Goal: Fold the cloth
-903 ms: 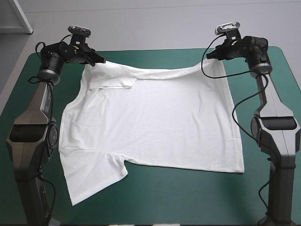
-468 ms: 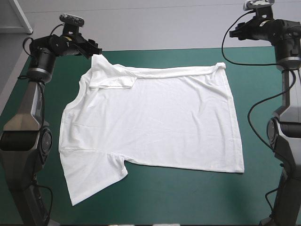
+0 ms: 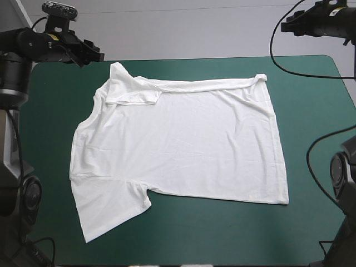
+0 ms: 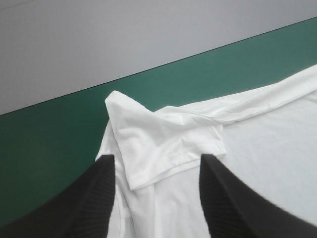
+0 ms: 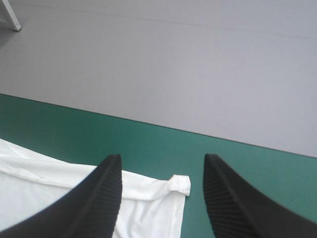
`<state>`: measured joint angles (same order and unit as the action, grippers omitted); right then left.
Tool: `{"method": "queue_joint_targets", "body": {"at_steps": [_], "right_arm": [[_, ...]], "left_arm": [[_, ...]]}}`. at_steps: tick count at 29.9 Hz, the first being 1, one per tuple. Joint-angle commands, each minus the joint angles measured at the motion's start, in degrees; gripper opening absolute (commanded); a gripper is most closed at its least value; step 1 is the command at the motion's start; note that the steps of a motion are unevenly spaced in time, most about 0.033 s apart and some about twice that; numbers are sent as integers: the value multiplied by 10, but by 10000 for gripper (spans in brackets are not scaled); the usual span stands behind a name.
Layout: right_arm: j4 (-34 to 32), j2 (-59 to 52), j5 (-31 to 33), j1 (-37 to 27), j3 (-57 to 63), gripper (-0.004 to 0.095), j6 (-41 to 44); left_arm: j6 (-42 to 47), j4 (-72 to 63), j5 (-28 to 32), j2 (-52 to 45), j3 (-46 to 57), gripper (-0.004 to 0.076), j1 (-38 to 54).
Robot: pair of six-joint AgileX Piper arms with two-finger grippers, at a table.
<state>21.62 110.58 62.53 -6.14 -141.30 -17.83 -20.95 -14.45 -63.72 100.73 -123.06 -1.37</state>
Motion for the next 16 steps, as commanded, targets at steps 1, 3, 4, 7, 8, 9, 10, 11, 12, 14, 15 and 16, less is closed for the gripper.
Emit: {"method": "queue_joint_targets", "body": {"at_steps": [1,3,4,7,8,9,10,11,12,14,15,16], "right_arm": [[23,-96,-14,-4,-19,472,-6],[23,-132,5,-4,-19,472,-6],[23,-145,17,-4,-19,472,-6],[23,-192,46,-4,-19,472,-2],[22,-206,49,-4,-19,472,-2],[18,-219,49,-4,-19,472,-2],[11,-231,49,-4,-19,472,-1],[2,-241,49,-4,-19,472,0],[-8,-251,49,-4,-19,472,3],[-24,-267,49,-4,-19,472,11],[-26,-272,49,-4,-18,472,14],[-26,-278,49,-4,-14,472,14]], "left_arm": [[25,6,-11,-70,-15,375,0],[31,21,-34,-95,-2,375,0],[38,29,-38,-108,10,375,0],[57,70,-38,-148,82,375,0],[62,82,-38,-160,115,375,0],[70,94,-36,-172,152,375,0],[73,98,-31,-184,193,375,0],[75,96,-26,-194,236,375,0],[80,92,-18,-206,280,375,0],[87,82,0,-229,356,375,0],[95,72,12,-241,396,375,0],[97,64,22,-252,433,375,0]]}}
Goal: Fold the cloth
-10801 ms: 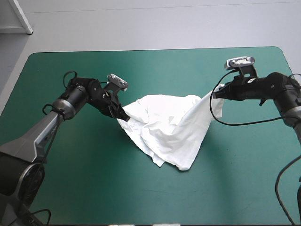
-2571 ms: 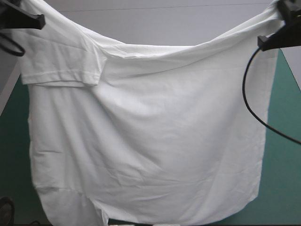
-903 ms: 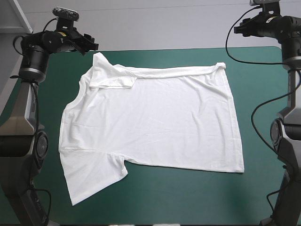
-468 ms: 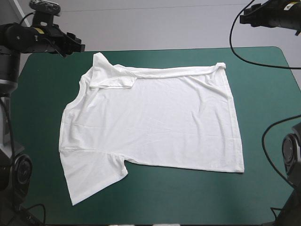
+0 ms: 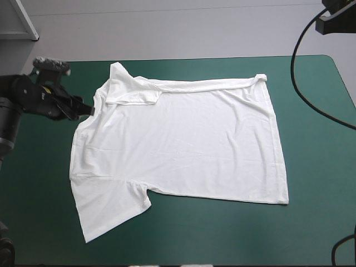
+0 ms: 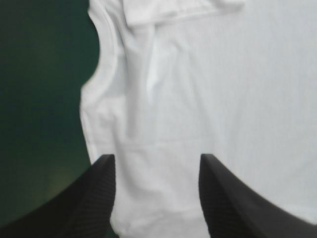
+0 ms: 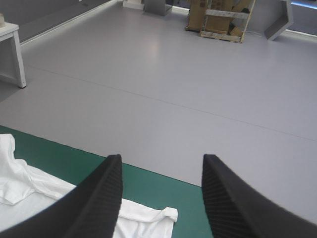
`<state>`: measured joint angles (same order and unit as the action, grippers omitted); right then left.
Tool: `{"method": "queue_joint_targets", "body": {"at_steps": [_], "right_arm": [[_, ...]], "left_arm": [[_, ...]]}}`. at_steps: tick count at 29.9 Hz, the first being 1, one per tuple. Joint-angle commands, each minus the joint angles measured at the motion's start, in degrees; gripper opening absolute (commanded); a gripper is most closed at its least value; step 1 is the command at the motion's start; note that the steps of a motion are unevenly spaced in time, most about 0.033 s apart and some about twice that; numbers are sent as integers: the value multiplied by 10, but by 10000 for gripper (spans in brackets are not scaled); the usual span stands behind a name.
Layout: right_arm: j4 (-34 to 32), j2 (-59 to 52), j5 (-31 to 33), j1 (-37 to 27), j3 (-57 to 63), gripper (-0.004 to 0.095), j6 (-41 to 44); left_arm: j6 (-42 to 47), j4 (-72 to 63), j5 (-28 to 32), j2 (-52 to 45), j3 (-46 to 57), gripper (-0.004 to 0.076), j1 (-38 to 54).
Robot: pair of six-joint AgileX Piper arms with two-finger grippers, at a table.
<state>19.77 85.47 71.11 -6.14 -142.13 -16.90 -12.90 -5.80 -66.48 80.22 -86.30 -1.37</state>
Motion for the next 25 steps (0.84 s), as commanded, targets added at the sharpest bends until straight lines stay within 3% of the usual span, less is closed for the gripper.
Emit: {"method": "queue_joint_targets", "body": {"at_steps": [1,11,20,25], "right_arm": [[-7,-31,-37,-4,0,472,5],[16,-44,-35,-4,87,472,-2],[65,-44,-36,-4,99,472,-15],[77,-44,-36,-4,99,472,-24]], "left_arm": [[17,-22,58,-54,92,375,0],[76,46,102,-86,322,377,28],[93,16,162,-84,365,377,104],[34,-57,164,-50,365,377,136]]}}
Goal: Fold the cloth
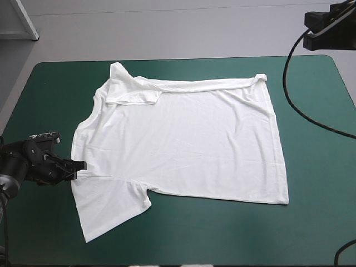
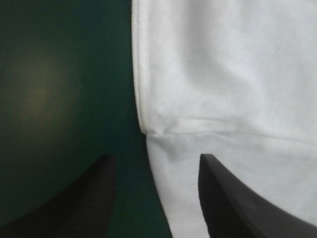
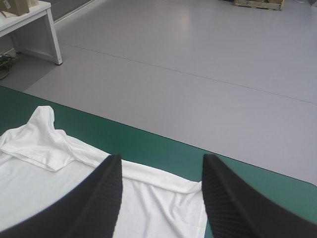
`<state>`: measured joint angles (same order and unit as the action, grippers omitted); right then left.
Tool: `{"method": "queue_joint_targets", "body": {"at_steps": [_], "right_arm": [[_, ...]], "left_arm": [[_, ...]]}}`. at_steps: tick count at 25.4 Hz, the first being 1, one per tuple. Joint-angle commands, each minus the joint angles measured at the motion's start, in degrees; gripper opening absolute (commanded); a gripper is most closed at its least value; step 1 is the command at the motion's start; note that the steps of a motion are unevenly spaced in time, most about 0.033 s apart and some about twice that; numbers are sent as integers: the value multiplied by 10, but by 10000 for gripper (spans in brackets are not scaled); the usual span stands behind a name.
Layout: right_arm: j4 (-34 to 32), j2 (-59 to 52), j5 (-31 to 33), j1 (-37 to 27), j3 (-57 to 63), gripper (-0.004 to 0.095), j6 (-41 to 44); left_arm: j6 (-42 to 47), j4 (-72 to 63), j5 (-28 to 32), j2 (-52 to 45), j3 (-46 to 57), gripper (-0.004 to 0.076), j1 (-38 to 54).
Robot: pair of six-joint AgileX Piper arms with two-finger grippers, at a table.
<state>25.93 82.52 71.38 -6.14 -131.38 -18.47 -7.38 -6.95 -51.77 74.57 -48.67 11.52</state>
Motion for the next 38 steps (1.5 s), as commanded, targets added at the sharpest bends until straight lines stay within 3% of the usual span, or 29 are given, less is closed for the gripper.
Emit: {"method": "queue_joint_targets", "body": {"at_steps": [1,8,13,15,16,17,24,30,38], "right_arm": [[17,-14,-39,-4,-9,472,-8],[26,-14,-39,-4,-9,472,-11],[28,-14,-39,-4,-9,472,-12],[28,-14,-42,-4,-9,471,-12],[34,-14,-43,-4,-9,472,-12],[37,-14,-43,-4,-9,472,-12],[39,-14,-43,-4,-9,471,-15],[39,-14,-43,-4,-9,471,-15],[39,-13,-43,-4,-9,471,-15]], "left_arm": [[-21,-51,21,18,-11,377,8],[-26,-64,48,96,-11,377,8],[-50,-66,31,121,-11,351,8],[-55,-66,28,121,-11,253,6],[-59,-70,31,120,-11,81,5],[-66,-70,33,120,-11,15,4],[-74,-87,89,102,-22,19,1],[-56,-44,93,123,-151,19,2],[-33,50,22,256,-348,19,71]]}}
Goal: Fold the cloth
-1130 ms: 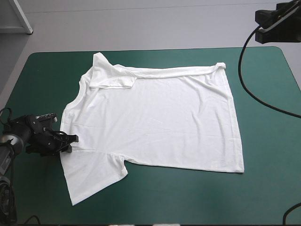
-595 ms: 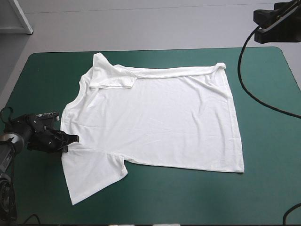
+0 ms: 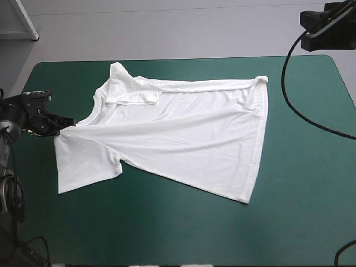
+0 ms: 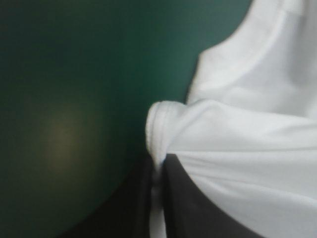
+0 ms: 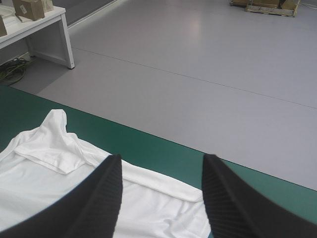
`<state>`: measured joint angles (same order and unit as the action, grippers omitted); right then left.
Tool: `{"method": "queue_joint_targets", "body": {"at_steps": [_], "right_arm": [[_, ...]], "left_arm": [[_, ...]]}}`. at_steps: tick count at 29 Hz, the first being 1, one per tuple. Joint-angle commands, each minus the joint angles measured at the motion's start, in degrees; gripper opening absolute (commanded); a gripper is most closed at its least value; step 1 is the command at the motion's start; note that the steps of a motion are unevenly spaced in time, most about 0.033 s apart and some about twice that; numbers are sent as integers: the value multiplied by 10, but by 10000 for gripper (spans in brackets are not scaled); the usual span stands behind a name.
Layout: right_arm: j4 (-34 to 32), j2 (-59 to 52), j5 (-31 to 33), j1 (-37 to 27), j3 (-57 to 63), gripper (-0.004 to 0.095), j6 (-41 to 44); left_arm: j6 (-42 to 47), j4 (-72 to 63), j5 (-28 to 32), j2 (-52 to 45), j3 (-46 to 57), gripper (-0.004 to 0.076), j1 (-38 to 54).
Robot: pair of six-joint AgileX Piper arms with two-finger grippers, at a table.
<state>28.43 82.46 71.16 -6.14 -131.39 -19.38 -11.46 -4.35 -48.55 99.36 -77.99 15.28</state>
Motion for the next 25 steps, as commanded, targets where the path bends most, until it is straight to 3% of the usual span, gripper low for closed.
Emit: {"method": "queue_joint_targets", "body": {"at_steps": [1,11,15,22,25], "right_arm": [[14,-13,-42,-4,-9,471,-6],[16,1,-56,-4,33,472,-18],[35,9,-56,-4,34,472,-28],[68,16,-55,-4,35,472,-37],[68,15,-53,-4,35,478,-37]], "left_arm": [[7,24,-17,21,-67,19,51],[-6,-5,19,62,-117,19,206],[-72,-74,13,65,-145,19,202],[-72,-44,4,66,-176,23,148],[-72,-34,-13,66,-181,103,144]]}}
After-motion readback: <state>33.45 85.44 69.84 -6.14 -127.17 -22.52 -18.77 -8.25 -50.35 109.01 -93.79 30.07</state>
